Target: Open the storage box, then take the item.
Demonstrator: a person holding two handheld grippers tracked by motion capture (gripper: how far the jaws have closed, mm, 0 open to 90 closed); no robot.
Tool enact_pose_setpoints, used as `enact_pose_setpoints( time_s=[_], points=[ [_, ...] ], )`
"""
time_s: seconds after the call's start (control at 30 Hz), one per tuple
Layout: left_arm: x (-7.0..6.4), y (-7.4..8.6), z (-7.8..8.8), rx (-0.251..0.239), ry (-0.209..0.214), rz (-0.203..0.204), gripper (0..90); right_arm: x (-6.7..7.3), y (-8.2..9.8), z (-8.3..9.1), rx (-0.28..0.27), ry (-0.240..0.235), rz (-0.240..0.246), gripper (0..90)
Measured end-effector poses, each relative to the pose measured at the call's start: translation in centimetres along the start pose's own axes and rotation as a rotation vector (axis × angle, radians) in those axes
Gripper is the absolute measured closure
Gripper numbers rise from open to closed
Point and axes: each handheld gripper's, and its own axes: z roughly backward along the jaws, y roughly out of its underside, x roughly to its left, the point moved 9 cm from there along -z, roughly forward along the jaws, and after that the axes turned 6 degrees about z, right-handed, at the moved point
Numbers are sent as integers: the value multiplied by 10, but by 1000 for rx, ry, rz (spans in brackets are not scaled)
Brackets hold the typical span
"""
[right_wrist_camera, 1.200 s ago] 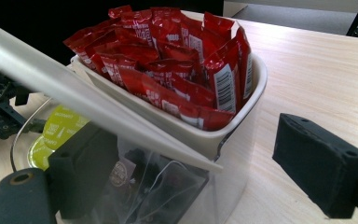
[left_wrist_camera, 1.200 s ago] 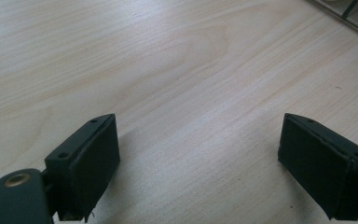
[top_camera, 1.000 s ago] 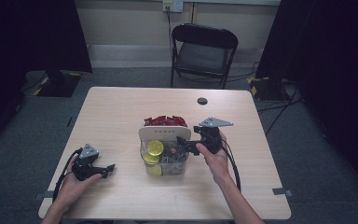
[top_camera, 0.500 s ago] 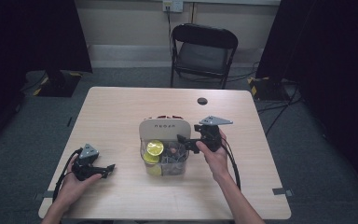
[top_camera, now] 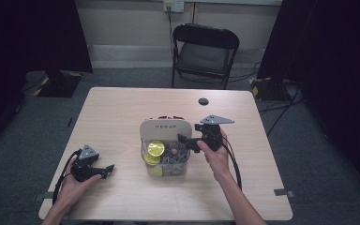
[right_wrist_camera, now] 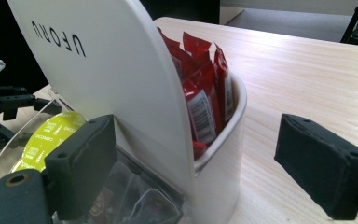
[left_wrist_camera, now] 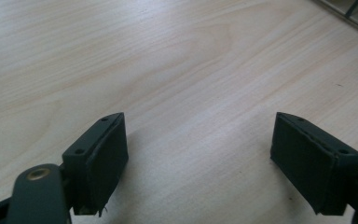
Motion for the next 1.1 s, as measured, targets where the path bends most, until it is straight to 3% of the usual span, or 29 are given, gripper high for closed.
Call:
enact_pose_setpoints(
  time_s=[0.1,0.2,0.47,0.67,1.1],
  points=[
    [-2,-3,3,-16,2,6,202,1,0,-1,2,-1,5,120],
    [-7,-11,11,-69,36,25,203,1,-1,1,2,1,10,131],
    [-22,-25,21,-123,77,-2,207,-1,-1,2,4,8,15,124],
    [-37,-44,26,-194,117,-12,207,-2,-2,3,1,7,15,117],
    [-53,-59,31,-220,185,-15,219,-5,-1,4,9,7,13,101]
  ],
)
